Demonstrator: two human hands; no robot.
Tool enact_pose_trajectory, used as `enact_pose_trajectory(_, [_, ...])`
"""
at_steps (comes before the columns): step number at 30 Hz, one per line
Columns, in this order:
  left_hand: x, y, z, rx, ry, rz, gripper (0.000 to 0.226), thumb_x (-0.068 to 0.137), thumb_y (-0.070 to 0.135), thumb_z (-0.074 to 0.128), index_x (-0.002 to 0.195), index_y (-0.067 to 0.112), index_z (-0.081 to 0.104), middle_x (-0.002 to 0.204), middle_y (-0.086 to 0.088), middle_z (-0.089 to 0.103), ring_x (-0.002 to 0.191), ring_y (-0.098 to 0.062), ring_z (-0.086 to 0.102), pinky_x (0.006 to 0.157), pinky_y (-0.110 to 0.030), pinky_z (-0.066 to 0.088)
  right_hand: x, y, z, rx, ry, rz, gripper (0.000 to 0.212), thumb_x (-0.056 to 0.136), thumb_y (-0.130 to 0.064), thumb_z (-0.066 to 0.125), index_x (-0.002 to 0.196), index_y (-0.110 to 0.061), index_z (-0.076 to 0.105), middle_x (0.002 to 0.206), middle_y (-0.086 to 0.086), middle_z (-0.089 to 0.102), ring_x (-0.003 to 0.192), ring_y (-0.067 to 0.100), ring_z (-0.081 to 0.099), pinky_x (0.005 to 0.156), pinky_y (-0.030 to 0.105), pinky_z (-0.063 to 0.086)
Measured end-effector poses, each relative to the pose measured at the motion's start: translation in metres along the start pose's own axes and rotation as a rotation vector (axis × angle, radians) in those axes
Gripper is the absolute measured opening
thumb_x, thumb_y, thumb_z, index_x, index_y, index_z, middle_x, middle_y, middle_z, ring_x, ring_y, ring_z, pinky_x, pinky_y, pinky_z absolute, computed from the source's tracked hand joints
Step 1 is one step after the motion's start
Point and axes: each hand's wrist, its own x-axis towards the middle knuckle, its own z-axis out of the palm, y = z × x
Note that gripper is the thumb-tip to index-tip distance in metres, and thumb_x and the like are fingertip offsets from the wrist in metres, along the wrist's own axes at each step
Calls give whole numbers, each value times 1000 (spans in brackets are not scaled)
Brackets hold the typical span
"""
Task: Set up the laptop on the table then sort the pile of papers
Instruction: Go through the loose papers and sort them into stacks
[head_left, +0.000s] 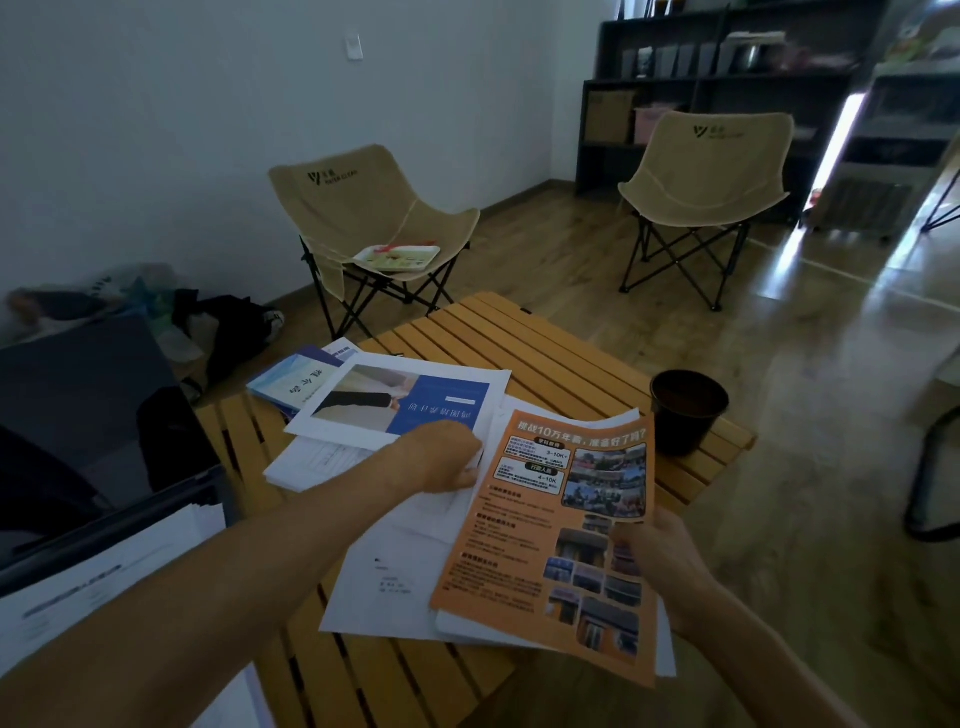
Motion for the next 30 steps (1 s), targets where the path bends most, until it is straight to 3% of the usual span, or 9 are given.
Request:
enact_pose_trajectory(2, [3,2,-8,49,-48,15,26,95,41,54,108,19,58,107,-3,63,95,-17,62,85,-33,52,0,0,1,16,-8,8,16,98,-1,51,110,-9,58,101,19,70,90,34,69,74,45,58])
enact_pose_trajectory(6, [9,19,-9,138,-39,51,36,96,25,56,129,18,43,110,-8,60,99,-23,62,76,-33,47,-5,0,0,15,-9,2,16,98,0,50,103,-12,58,107,26,66,87,34,62,91,54,53])
enact_pose_trajectory(8, [9,28,3,153,56,19,41,96,19,56,133,15,38,112,-10,61,99,-26,63,77,-35,50,-5,1,-1,27,-10,8,17,98,0,50,105,-13,57,106,25,66,89,38,64,88,52,55])
enact_pose_trajectory(14, [2,20,32,-155,312,-280,21,97,31,54,114,19,53,109,-1,63,98,-17,62,80,-29,51,-6,3,-5,48,-35,-6,17,100,1,49,103,-14,57,90,6,65,80,22,62,64,29,50])
enact_pose_trajectory(16, [-4,13,23,-230,385,-365,9,97,29,53,100,20,53,96,1,62,90,-17,64,72,-28,52,-7,2,-4,49,-37,-5,20,99,1,49,101,-17,56,92,6,68,84,25,65,70,35,54])
enact_pose_trajectory(19, [-19,2,-6,-332,526,-459,15,99,25,43,87,19,47,78,4,54,76,-17,63,62,-31,53,-12,-1,-2,42,-33,-24,23,99,0,49,102,-21,58,97,9,72,95,34,69,85,49,56])
enact_pose_trajectory(23, [-58,-4,-63,-420,763,-457,14,95,26,46,84,18,46,70,5,47,60,-7,49,49,-19,33,-21,-6,0,46,-47,-83,29,100,0,47,109,-26,59,103,-1,73,97,26,70,90,51,57])
enact_pose_trajectory(27, [-111,-1,-137,-574,1039,-302,16,97,19,51,84,11,45,65,3,43,57,-5,39,50,-20,31,-25,-6,-1,41,-47,-88,26,99,-2,49,109,-25,57,101,5,73,94,31,71,85,49,59])
enact_pose_trajectory(30, [-133,-10,-183,-629,1143,-199,24,99,25,49,86,5,47,70,-12,48,59,-18,42,54,-28,36,-28,-12,-2,116,-57,-69,19,100,-2,51,111,-16,59,101,9,70,92,27,69,78,38,57])
